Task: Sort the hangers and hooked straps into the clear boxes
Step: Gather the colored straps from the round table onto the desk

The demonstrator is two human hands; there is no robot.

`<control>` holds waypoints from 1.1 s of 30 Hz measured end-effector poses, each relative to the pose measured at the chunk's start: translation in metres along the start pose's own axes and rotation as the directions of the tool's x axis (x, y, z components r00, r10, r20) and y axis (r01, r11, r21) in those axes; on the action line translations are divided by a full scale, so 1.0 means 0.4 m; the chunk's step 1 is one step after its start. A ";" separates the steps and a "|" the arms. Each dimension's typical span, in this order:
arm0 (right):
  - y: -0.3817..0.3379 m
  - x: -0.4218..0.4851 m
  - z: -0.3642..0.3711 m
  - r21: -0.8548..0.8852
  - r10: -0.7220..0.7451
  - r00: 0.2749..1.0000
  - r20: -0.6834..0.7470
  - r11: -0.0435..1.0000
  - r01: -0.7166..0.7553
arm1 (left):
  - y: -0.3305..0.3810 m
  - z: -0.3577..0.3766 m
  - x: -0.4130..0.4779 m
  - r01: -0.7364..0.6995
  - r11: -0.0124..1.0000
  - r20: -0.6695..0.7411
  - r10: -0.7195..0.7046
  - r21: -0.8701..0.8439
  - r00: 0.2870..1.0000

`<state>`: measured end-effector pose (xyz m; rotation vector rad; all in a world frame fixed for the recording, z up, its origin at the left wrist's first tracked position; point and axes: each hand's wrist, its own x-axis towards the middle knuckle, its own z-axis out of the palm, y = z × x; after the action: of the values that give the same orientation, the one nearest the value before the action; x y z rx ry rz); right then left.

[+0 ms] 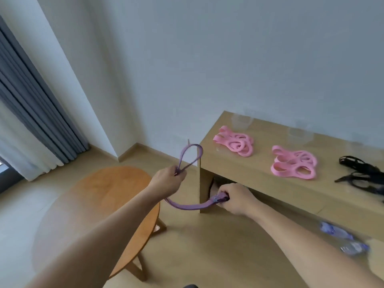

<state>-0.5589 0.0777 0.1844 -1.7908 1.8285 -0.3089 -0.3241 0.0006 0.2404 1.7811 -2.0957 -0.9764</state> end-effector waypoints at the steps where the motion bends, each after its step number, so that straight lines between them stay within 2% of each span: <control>1: 0.015 -0.009 -0.025 -0.013 0.003 1.000 -0.021 1.000 -0.003 | 0.044 0.037 -0.005 -0.046 0.999 0.075 0.044 0.018 0.996; 5: 0.103 -0.064 -0.101 0.025 0.047 0.990 -0.131 0.999 -0.044 | 0.219 0.180 -0.014 -0.187 0.982 0.248 0.187 -0.023 0.951; 8: 0.189 -0.124 -0.140 0.149 0.116 0.971 -0.208 0.985 -0.086 | 0.335 0.294 -0.021 -0.145 0.952 0.389 0.245 -0.270 0.888; 11: 0.284 -0.191 -0.188 0.286 0.201 0.944 -0.260 0.950 -0.123 | 0.432 0.401 -0.036 -0.081 0.879 0.531 0.355 -0.470 0.769; 13: 0.350 -0.245 -0.224 0.356 0.259 0.925 -0.279 0.922 -0.151 | 0.490 0.461 -0.039 -0.071 0.866 0.628 0.413 -0.496 0.660; 16: 0.449 -0.331 -0.268 0.385 0.317 0.916 -0.245 0.899 -0.209 | 0.576 0.537 -0.036 -0.122 0.876 0.732 0.460 -0.467 0.503; 18: 0.514 -0.388 -0.282 0.459 0.396 0.892 -0.220 0.848 -0.263 | 0.636 0.580 -0.041 -0.159 0.900 0.786 0.433 -0.407 0.441; 20: 0.580 -0.447 -0.285 0.534 0.478 0.843 -0.246 0.793 -0.294 | 0.696 0.626 -0.046 -0.235 0.925 0.825 0.374 -0.299 0.424; 22: 0.623 -0.494 -0.281 0.545 0.514 0.767 -0.385 0.797 -0.261 | 0.743 0.659 -0.047 -0.358 0.923 0.820 0.312 -0.142 0.480; 24: 0.682 -0.544 -0.277 0.369 0.480 0.693 -0.538 0.873 -0.319 | 0.819 0.714 -0.052 -0.533 0.846 0.847 0.275 0.011 0.454; 26: 0.724 -0.584 -0.279 0.120 0.370 0.713 -0.596 0.919 -0.376 | 0.902 0.773 -0.062 -0.684 0.726 0.894 0.258 0.070 0.366; 28: 0.780 -0.618 -0.292 0.045 0.340 0.713 -0.612 0.916 -0.398 | 0.992 0.832 -0.071 -0.792 0.605 0.922 0.257 0.081 0.291; 31: 0.866 -0.677 -0.327 0.321 0.515 0.575 -0.636 0.854 -0.410 | 1.119 0.918 -0.062 -0.865 0.501 0.920 0.320 0.039 0.227; 33: 0.932 -0.713 -0.352 0.498 0.616 0.545 -0.570 0.786 -0.367 | 1.198 0.978 -0.044 -0.889 0.458 0.909 0.372 -0.005 0.187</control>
<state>-0.9621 0.3562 0.1672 -0.8573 2.5304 -1.1293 -0.9192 0.1705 0.2419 -0.0020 -3.5457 -1.0404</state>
